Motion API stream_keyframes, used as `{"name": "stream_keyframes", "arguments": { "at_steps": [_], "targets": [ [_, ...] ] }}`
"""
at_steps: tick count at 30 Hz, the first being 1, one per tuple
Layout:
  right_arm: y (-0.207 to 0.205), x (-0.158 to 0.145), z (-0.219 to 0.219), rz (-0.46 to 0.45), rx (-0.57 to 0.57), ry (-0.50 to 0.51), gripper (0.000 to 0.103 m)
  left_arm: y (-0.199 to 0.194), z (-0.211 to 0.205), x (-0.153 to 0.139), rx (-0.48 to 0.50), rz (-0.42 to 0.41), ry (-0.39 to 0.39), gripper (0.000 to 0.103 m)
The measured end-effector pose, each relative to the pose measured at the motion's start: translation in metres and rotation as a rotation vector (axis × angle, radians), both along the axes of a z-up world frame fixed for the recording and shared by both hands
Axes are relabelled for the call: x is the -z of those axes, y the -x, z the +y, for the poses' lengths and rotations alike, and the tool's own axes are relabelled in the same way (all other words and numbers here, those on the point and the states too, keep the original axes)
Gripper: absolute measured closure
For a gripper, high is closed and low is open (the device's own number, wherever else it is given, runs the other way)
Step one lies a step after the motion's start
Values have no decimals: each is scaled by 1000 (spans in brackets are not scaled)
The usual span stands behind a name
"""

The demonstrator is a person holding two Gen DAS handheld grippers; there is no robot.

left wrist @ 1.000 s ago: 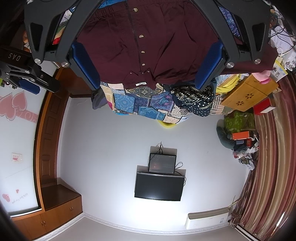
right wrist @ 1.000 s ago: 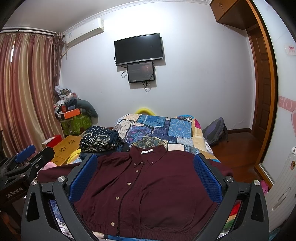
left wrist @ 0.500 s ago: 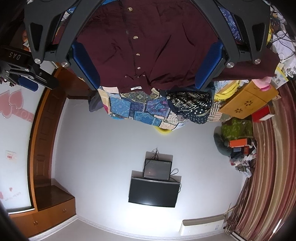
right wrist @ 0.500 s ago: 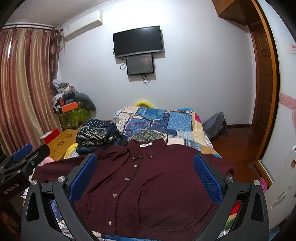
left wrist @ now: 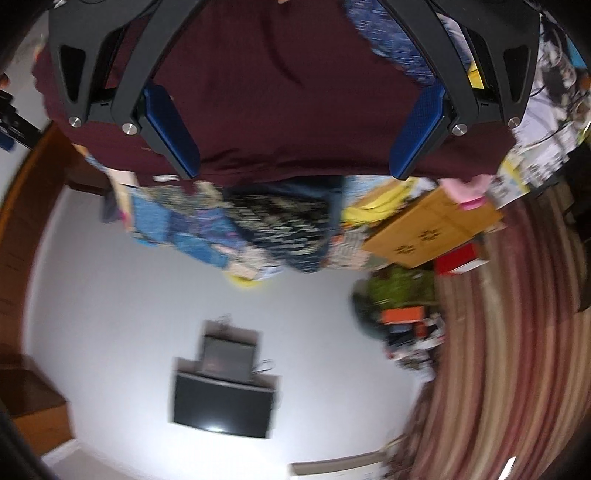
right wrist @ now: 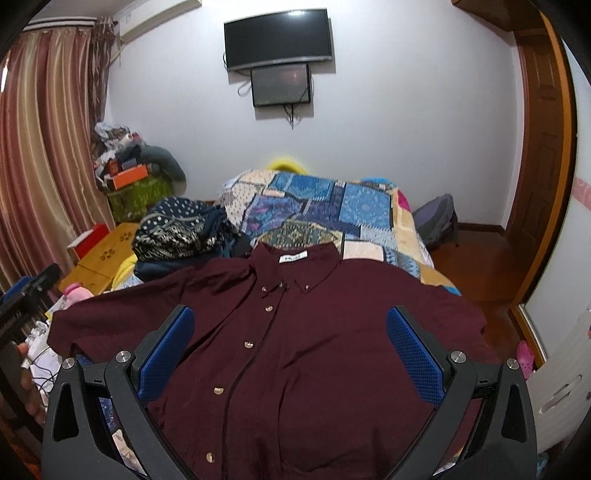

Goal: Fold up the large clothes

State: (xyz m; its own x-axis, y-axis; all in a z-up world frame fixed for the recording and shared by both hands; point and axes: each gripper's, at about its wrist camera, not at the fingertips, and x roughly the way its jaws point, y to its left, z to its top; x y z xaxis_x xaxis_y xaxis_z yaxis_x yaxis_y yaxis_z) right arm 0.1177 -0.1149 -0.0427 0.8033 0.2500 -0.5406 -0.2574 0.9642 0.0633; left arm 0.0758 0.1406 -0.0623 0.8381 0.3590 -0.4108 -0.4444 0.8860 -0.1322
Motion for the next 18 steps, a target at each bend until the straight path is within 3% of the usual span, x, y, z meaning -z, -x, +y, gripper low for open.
{"name": "stream_keyframes", "arguments": {
  "at_steps": [3,9,15,18],
  "targets": [
    [-16,10,3,46,1,12,0,-2,40,15,-122,50,27,0],
    [-48,30,7,128,21,39,0,3,128,59,-290,135,194,0],
    [-73,46,10,199,39,48,0,17,200,120,-368,194,474,1],
    [-85,54,13,230,41,48,0,22,226,154,-397,206,606,9]
  ]
}}
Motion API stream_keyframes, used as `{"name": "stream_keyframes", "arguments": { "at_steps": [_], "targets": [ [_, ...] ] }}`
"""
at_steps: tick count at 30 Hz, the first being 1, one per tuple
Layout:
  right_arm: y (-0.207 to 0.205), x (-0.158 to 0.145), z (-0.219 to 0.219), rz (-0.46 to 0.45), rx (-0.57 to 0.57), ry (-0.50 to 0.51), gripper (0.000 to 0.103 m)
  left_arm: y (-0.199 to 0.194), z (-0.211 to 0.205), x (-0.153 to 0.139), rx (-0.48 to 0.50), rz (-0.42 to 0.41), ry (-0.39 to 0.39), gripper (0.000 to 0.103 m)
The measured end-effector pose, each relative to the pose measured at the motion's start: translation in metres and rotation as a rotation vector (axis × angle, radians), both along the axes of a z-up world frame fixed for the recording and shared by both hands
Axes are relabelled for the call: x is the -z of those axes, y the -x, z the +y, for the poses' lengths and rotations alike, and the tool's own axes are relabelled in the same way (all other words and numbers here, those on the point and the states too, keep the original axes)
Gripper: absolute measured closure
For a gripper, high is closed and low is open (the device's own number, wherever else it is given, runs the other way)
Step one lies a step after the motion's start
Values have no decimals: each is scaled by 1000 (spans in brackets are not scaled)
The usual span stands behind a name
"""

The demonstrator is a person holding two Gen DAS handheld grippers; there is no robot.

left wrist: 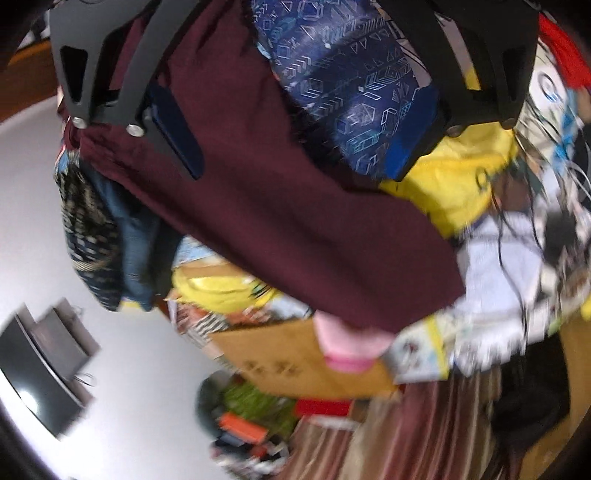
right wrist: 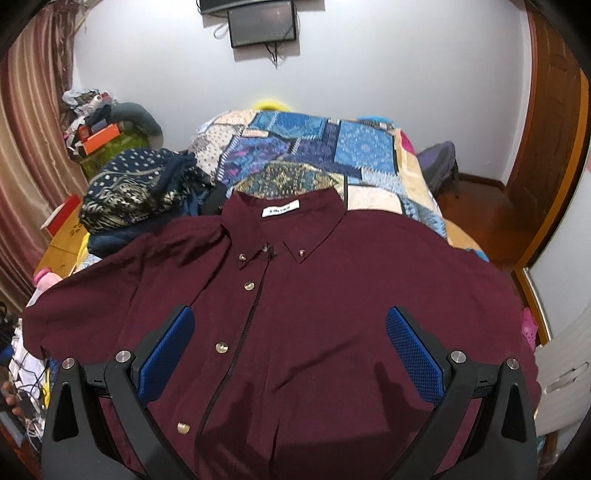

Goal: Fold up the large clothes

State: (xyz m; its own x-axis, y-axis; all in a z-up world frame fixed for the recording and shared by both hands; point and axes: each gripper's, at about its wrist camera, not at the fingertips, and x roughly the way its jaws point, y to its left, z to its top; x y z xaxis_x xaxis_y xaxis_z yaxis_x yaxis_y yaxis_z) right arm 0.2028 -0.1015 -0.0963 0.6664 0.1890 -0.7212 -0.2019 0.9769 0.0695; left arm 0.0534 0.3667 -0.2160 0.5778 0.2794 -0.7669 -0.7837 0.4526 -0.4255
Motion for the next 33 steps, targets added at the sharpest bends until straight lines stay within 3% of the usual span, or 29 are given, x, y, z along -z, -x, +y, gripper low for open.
{"name": "stream_keyframes", "arguments": {
  "at_steps": [4,10,18,19,22,24,28,33],
  "targets": [
    [-13,9,4,35,2,3,0,0,26,43,-30,-42,191,14],
    [-31,22,8,79,2,8,0,-7,49,86,-58,-76,344,15],
    [-42,34,10,120,4,18,0,-17,79,112,-116,-138,357,19],
    [-42,35,10,124,3,16,0,-19,82,114,-119,-140,354,25],
    [-42,35,9,127,2,11,0,-25,84,115,-130,-96,307,52],
    [-40,34,7,123,1,16,0,-29,81,107,-130,-77,261,60],
    [-37,30,4,120,-9,8,0,-45,70,70,-75,6,66,87],
    [-31,22,-1,99,-14,-14,0,-68,54,7,-20,0,-122,96]
  ]
}}
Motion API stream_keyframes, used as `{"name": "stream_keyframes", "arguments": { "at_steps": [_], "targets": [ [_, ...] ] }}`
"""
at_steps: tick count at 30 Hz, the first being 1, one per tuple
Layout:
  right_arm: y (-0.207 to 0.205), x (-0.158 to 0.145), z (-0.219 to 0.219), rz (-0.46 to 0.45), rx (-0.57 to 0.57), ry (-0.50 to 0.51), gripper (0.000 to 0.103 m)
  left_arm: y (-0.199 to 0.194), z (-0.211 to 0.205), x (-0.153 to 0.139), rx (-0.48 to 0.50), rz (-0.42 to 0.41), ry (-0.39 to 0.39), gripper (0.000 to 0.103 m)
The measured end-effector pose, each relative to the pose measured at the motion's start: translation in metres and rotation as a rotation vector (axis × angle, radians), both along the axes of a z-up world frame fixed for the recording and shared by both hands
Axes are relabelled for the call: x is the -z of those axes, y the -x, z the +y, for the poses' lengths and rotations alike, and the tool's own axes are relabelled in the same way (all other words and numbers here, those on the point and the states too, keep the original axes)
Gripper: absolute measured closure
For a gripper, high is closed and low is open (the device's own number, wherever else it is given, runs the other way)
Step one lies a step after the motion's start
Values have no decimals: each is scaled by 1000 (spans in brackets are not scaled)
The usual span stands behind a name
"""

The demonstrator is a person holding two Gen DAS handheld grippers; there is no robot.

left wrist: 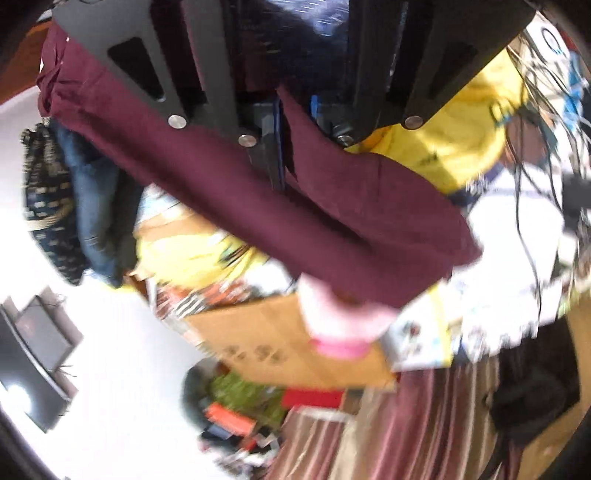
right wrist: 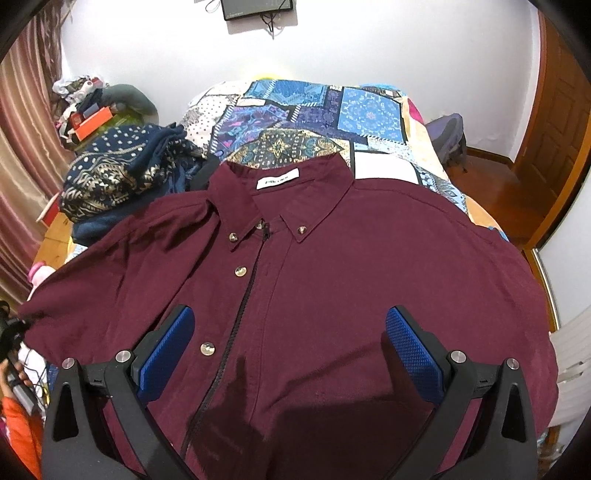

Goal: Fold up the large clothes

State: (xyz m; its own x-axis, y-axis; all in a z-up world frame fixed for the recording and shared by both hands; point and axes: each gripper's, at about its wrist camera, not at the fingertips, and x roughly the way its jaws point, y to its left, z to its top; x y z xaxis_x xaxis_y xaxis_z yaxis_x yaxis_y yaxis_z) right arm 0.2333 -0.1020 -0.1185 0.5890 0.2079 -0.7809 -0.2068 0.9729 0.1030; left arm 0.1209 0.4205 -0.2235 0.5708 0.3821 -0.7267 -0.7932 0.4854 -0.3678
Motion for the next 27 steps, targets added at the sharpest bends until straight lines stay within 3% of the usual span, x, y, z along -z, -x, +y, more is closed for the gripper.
{"name": "stream_keyframes", "arguments": {
  "at_steps": [6,10,14,20,24,27],
  "targets": [
    [9,-8,-10,-29,1,-21,0,-8,-40,-88,97,-76,-208,98],
    [15,-13,-18,-59,9,-13,0,-14,-83,-132,191,-118,-331,99],
    [20,-17,-25,-77,11,-15,0,-33,-136,-158,335,-166,-397,99],
    [24,-19,-37,-100,18,-14,0,-66,-220,-171,591,-221,-416,99],
    [26,-19,-43,-111,24,-6,0,-94,-268,-156,760,-235,-325,100],
    [28,-17,-47,-111,30,-7,0,-117,-308,-136,861,-180,-290,100]
  ]
}}
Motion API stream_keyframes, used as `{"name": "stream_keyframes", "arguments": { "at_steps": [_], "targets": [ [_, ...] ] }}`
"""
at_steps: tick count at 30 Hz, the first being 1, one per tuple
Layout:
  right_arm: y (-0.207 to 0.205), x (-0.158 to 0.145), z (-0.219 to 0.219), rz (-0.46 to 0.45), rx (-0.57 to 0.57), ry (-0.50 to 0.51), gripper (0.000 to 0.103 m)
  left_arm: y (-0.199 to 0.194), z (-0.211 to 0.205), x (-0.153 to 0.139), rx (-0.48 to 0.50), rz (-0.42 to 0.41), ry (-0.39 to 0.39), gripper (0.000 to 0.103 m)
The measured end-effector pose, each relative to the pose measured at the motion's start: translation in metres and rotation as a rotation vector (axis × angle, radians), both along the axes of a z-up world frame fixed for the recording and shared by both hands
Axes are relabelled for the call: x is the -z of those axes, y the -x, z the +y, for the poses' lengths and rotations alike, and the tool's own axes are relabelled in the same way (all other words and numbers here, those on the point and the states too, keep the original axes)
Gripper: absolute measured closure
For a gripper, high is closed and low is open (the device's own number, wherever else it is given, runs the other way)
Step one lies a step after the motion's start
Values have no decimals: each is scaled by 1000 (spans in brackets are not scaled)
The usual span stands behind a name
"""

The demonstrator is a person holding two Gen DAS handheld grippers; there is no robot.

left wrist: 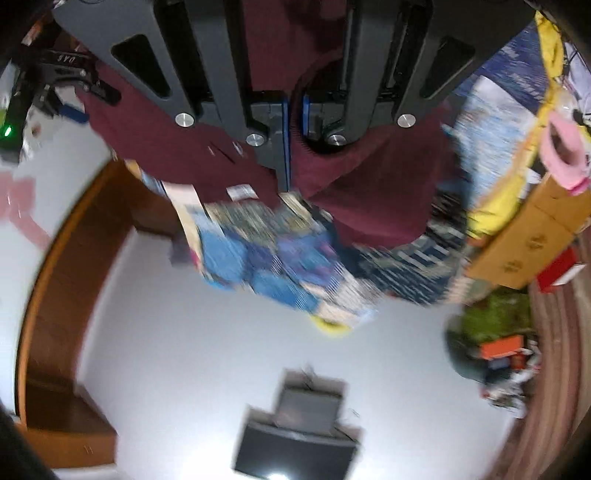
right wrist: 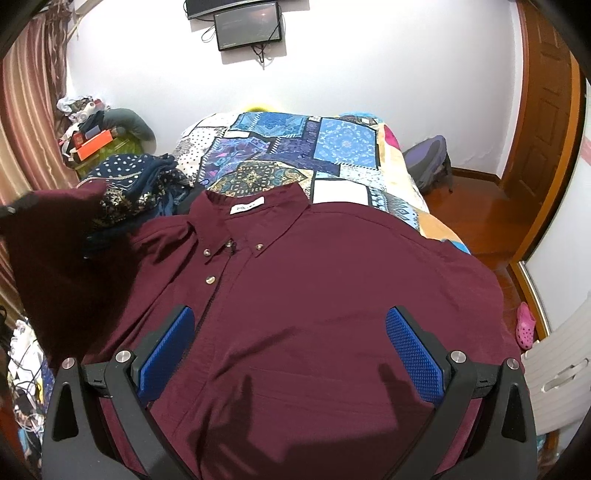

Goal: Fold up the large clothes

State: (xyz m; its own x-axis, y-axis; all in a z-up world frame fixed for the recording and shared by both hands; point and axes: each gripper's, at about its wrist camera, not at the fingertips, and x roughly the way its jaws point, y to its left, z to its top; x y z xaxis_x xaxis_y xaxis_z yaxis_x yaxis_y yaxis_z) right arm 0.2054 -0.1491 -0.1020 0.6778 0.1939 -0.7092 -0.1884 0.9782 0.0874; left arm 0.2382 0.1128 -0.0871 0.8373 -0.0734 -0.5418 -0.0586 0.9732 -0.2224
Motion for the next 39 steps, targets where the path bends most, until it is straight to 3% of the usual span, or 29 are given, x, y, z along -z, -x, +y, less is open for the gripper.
{"name": "stream_keyframes", "arguments": {
  "at_steps": [9,16,20,24,31,35,39],
  "targets": [
    [1,11,-8,20,2,42,0,-35,-80,90,196,312,31,100],
    [3,14,-7,23,-10,74,0,-26,-104,120,247,423,-44,92],
    [3,11,-3,14,-17,78,0,-10,-98,104,246,389,-54,75],
    [2,7,5,3,-36,80,0,4,-80,77,219,324,-54,46],
    [-1,-7,38,-50,-99,106,0,27,-22,31,57,181,-12,43],
    [-5,-14,64,-70,-167,107,0,46,15,14,-57,110,-65,37],
    [-9,-17,100,-80,-253,119,0,57,52,16,-150,117,-118,37]
  ]
}}
